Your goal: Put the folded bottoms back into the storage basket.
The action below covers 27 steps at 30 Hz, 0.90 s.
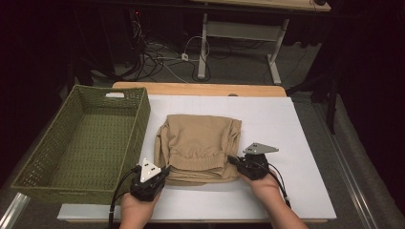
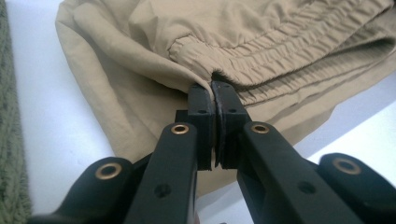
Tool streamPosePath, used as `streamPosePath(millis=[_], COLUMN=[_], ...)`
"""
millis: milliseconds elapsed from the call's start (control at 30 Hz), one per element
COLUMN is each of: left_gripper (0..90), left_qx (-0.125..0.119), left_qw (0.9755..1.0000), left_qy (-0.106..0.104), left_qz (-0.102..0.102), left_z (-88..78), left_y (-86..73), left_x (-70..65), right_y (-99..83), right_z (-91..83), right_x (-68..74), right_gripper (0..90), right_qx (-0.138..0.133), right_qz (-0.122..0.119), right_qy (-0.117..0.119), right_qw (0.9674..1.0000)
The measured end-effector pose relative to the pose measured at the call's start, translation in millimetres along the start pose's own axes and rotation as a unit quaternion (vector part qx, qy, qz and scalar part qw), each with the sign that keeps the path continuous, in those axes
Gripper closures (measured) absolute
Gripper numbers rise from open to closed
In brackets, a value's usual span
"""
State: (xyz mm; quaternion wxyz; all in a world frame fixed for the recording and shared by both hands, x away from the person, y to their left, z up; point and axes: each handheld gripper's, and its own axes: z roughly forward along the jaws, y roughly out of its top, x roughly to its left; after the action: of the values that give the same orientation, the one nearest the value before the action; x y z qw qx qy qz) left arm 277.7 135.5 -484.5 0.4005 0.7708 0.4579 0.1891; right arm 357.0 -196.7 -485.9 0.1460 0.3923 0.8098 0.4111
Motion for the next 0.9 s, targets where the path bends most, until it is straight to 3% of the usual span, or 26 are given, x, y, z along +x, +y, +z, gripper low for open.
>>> streamPosePath(millis=[167, 200, 267, 300, 433, 467, 567, 633, 667, 733, 767, 833, 900], left_gripper=[85.1, 83.1, 72.8, 72.8, 48.0, 45.1, 44.8, 42.1, 36.1, 37.7, 43.6, 64.0, 79.9], left_qx=[0.018, 0.031, 0.035, 0.037, 0.036, 0.034, 0.02, 0.032, 0.047, 0.07, 0.077, 0.078, 0.083], left_qw=[0.9995, 0.9988, 0.9985, 0.9983, 0.9984, 0.9987, 0.9989, 0.9983, 0.9977, 0.9958, 0.9952, 0.9948, 0.9942], left_qy=[-0.023, -0.028, -0.029, -0.032, -0.036, -0.03, -0.041, -0.049, -0.048, -0.059, -0.061, -0.063, -0.068], left_qz=[0.013, 0.027, 0.032, 0.033, 0.023, 0.022, 0.005, 0.006, 0.004, -0.001, 0.0, 0.014, 0.01], left_z=[5.2, 8.4, 9.7, 10.1, 10.6, 10.0, 6.1, 9.3, 13.4, 21.6, 24.7, 25.2, 24.8], left_y=[-4.3, -8.4, -10.1, -11.5, -13.0, -13.2, -12.9, -12.3, -12.0, -13.3, -14.1, -13.2, -12.0], left_x=[-6.7, -12.0, -13.7, -14.6, -15.9, -16.7, -17.6, -18.7, -19.0, -18.1, -18.8, -20.2, -18.8], right_y=[-9.1, -17.7, -27.0, -27.0, -38.2, -40.5, -48.6, -54.9, -58.3, -65.1, -67.8, -67.8, -67.3], right_z=[-4.3, -9.5, -15.4, -15.4, -29.8, -33.5, -46.5, -54.6, -56.9, -57.2, -55.6, -54.1, -53.2], right_x=[-3.2, -5.2, -8.1, -8.1, -13.4, -13.4, -10.0, -6.6, -5.5, -4.3, -3.8, -2.9, -2.0], right_gripper=[89.8, 89.9, 89.9, 89.9, 89.9, 89.8, 89.8, 89.8, 89.7, 89.4, 89.1, 89.1, 88.8], right_qx=[0.009, 0.013, 0.019, 0.019, 0.024, 0.026, 0.033, 0.033, 0.032, 0.029, 0.03, 0.03, 0.031], right_qz=[-0.004, -0.006, -0.003, -0.003, 0.01, 0.008, 0.007, 0.002, 0.004, 0.008, 0.009, 0.006, -0.001], right_qy=[-0.005, -0.007, -0.012, -0.012, -0.018, -0.018, -0.017, -0.017, -0.016, -0.016, -0.019, -0.023, -0.025], right_qw=[0.9999, 0.9999, 0.9997, 0.9997, 0.9995, 0.9995, 0.9993, 0.9993, 0.9994, 0.9994, 0.9993, 0.9993, 0.9992])
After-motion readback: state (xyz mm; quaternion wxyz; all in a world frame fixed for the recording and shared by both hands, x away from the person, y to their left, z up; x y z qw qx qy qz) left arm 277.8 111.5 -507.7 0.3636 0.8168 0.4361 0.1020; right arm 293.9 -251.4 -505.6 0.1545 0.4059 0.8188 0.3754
